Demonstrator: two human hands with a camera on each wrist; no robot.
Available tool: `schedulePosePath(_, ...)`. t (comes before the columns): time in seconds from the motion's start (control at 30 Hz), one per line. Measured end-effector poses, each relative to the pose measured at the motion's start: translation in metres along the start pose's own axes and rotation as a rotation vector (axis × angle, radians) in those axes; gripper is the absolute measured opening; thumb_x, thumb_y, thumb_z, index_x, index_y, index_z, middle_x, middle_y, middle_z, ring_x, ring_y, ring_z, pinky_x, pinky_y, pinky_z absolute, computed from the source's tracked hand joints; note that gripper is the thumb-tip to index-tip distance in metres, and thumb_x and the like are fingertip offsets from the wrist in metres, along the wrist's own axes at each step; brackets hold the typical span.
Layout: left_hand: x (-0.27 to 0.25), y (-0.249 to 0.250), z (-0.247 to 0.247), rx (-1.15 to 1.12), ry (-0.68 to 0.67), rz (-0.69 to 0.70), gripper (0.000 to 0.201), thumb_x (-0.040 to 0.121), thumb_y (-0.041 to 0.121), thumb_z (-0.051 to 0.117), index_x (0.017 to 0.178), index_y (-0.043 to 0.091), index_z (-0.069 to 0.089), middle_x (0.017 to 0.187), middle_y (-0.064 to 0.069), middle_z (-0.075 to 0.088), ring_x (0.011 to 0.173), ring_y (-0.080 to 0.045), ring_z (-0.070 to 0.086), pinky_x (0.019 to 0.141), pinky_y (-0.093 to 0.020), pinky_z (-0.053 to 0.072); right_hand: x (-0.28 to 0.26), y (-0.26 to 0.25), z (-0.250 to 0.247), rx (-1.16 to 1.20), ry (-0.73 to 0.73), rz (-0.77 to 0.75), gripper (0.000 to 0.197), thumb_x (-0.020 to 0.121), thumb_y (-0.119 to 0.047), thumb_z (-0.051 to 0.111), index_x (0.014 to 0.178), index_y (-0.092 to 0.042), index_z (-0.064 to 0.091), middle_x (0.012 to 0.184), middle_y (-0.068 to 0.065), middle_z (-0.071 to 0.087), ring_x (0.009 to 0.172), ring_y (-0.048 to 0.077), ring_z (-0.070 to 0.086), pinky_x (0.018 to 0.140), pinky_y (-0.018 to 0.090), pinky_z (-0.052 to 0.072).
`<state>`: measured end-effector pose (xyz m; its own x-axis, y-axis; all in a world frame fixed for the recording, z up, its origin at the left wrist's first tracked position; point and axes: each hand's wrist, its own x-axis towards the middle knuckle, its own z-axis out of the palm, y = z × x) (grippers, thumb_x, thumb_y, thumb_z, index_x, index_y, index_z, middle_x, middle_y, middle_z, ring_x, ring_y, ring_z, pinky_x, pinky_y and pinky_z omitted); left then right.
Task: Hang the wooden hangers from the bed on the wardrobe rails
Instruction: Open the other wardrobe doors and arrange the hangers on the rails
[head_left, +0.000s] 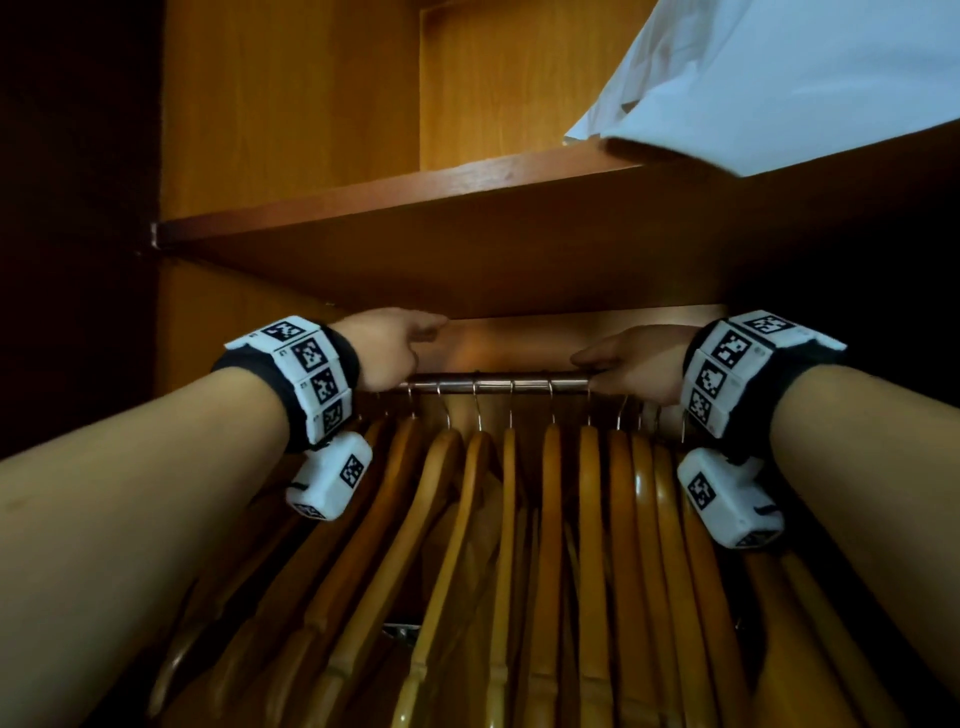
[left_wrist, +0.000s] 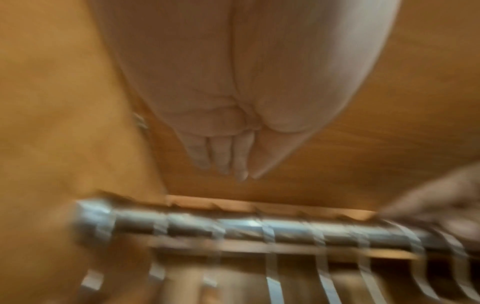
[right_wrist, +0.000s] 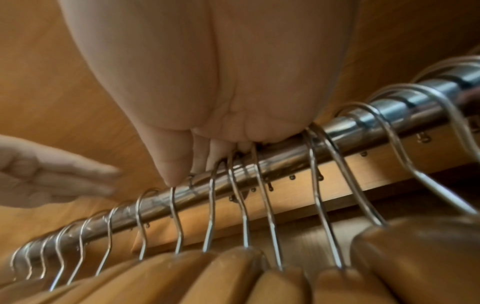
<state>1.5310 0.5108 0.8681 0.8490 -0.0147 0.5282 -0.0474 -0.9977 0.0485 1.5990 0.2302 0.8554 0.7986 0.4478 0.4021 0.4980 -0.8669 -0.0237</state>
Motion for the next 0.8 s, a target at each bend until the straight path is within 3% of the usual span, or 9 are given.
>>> schedulePosePath(0.1, -0.005, -0.014, -0.012, 0.031, 0.044, -0.091, 0.063, 0.095, 0.000, 0.044, 0.146, 0.037, 0.049, 0.144, 0.010, 0.054, 0.118, -0.014, 0.055, 0.089, -0.022, 0.043, 0.003, -0.001, -0.001, -0.005, -0.008, 0.011, 0.048, 0.098, -0.040, 0.052, 0.144, -0.041, 0.041, 0.153, -0.012, 0.038, 0.139, 0.012, 0.037, 0.116, 0.033, 0.028)
schedulePosePath(0.27, -0.011, -0.032, -0.019, 0.104, -0.017, -0.163, 0.063, 0.094, -0.004, 0.044, 0.135, 0.041, 0.059, 0.144, 0.007, 0.055, 0.124, -0.018, 0.056, 0.097, -0.027, 0.048, 0.004, -0.003, 0.000, 0.016, 0.009, 0.010, 0.047, 0.100, -0.029, 0.053, 0.146, -0.032, 0.043, 0.155, -0.006, 0.037, 0.141, 0.015, 0.034, 0.114, 0.025, 0.023)
schedulePosePath(0.47, -0.010, -0.043, -0.014, 0.191, -0.123, -0.206, 0.061, 0.096, -0.002, 0.044, 0.136, 0.043, 0.057, 0.146, 0.006, 0.053, 0.125, -0.016, 0.056, 0.087, -0.022, 0.045, 0.002, -0.004, 0.001, 0.040, 0.004, 0.014, 0.048, 0.100, -0.025, 0.053, 0.146, -0.030, 0.043, 0.153, -0.007, 0.039, 0.140, 0.013, 0.036, 0.111, 0.023, 0.023)
schedulePosePath(0.7, -0.008, -0.041, -0.012, 0.284, -0.247, -0.269, 0.070, 0.095, -0.006, 0.047, 0.145, 0.044, 0.045, 0.156, -0.004, 0.039, 0.127, -0.023, 0.053, 0.085, -0.028, 0.052, 0.000, -0.006, -0.002, 0.049, -0.026, 0.019, 0.050, 0.100, -0.021, 0.053, 0.148, -0.029, 0.041, 0.154, -0.005, 0.038, 0.139, 0.014, 0.036, 0.113, 0.026, 0.025)
schedulePosePath(0.8, -0.011, -0.039, -0.008, 0.325, -0.279, -0.265, 0.068, 0.098, -0.002, 0.047, 0.148, 0.043, 0.040, 0.157, -0.006, 0.035, 0.129, -0.025, 0.051, 0.085, -0.028, 0.048, -0.003, -0.007, -0.003, 0.061, -0.030, 0.031, 0.052, 0.099, -0.020, 0.055, 0.148, -0.030, 0.040, 0.154, -0.004, 0.038, 0.139, 0.015, 0.037, 0.110, 0.025, 0.026)
